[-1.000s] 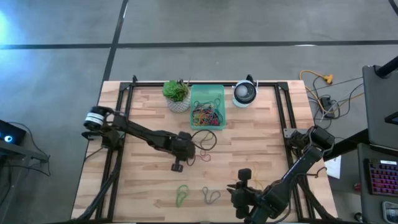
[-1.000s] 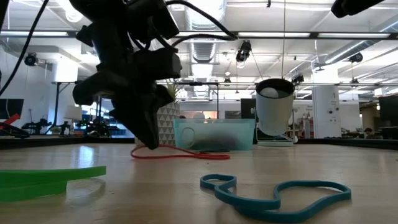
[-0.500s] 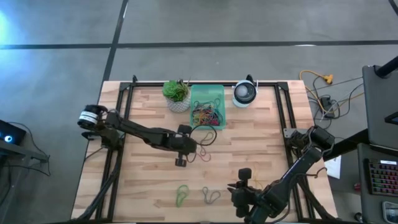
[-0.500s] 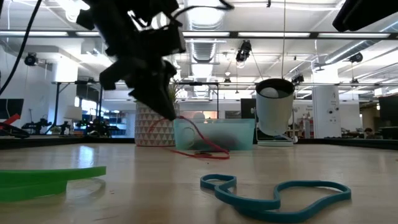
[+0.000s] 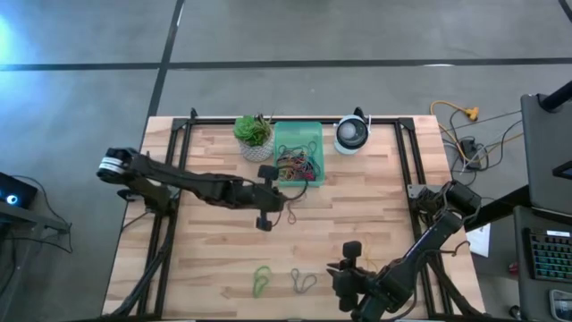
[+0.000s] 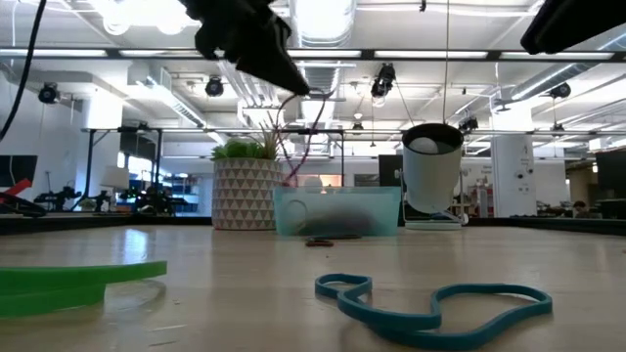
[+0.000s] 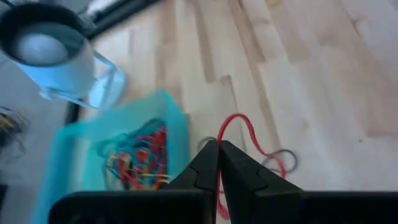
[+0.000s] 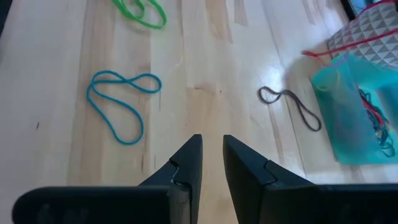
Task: Pick and place rubber bands into bin
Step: Put the red rubber band into the green bin
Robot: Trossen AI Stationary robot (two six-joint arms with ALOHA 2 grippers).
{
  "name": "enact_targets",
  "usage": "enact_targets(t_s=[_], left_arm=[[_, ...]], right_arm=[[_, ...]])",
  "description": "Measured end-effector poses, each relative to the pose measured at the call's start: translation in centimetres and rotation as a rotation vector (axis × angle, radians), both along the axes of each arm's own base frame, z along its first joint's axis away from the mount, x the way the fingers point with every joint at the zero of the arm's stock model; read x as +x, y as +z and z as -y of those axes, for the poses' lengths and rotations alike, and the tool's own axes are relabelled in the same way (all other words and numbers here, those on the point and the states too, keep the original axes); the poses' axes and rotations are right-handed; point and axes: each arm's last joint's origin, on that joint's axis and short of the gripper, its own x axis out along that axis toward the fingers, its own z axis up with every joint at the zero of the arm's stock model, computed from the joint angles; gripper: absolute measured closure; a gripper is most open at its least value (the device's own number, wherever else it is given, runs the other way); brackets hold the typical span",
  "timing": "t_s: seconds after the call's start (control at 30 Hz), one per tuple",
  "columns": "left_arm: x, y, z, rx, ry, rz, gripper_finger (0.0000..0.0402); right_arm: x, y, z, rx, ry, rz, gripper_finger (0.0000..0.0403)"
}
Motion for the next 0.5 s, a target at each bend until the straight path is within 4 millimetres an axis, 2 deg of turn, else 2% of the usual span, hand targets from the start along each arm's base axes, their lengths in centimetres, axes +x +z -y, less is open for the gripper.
enact_targets(t_s=[0.1, 0.23, 0.5], left_arm=[[0.2, 1.2, -0.9, 0.027, 0.004, 0.03, 0.0401], [0.6, 2.6, -3.1, 0.05, 0.049, 0.068, 0.0401], [1.0, 2.4, -8.7, -0.008, 0.132, 0.065, 0.0401]], right_arm=[[0.0, 0.0, 0.0, -0.007, -0.003, 0.007, 0.0344], [0.0, 0.0, 0.0, -0.004, -0.003, 0.011, 0.0344], [0.0, -0.1, 0.0, -0.001, -0.003, 0.013, 0.0344]])
